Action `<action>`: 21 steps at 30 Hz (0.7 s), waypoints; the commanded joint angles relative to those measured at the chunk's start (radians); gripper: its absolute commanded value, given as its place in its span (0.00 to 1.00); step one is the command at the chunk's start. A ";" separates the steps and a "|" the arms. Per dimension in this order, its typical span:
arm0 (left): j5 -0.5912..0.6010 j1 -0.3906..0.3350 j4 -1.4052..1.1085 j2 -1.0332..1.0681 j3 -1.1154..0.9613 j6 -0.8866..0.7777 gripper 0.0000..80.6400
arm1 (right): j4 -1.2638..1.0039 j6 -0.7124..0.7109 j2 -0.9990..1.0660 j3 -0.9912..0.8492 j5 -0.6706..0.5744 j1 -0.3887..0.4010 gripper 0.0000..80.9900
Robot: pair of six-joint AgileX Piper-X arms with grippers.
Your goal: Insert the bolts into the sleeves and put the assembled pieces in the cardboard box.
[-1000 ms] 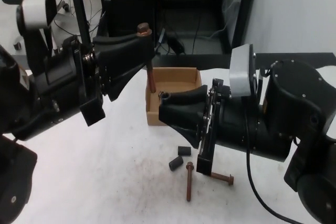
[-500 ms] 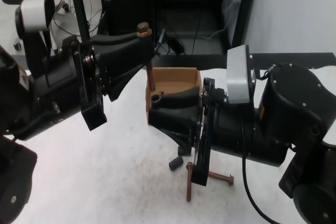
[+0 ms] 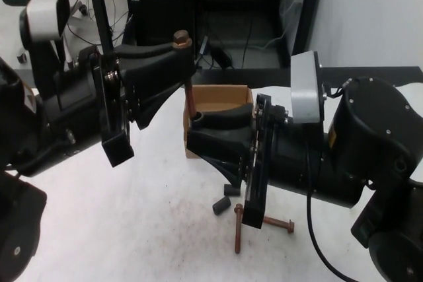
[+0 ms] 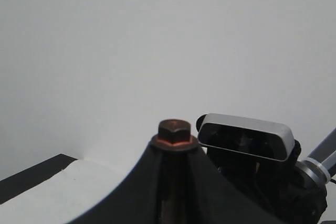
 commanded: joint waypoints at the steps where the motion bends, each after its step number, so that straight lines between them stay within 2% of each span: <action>1: 0.011 -0.004 -0.020 -0.001 -0.001 0.002 0.00 | -0.025 0.007 -0.009 -0.005 -0.010 0.002 0.01; 17: 0.011 -0.006 0.034 -0.001 -0.001 0.023 0.00 | -0.025 0.044 -0.009 -0.005 -0.023 0.002 0.01; 21: 0.043 -0.005 0.034 -0.001 -0.001 0.020 0.00 | -0.025 0.044 -0.009 -0.005 -0.013 0.002 0.01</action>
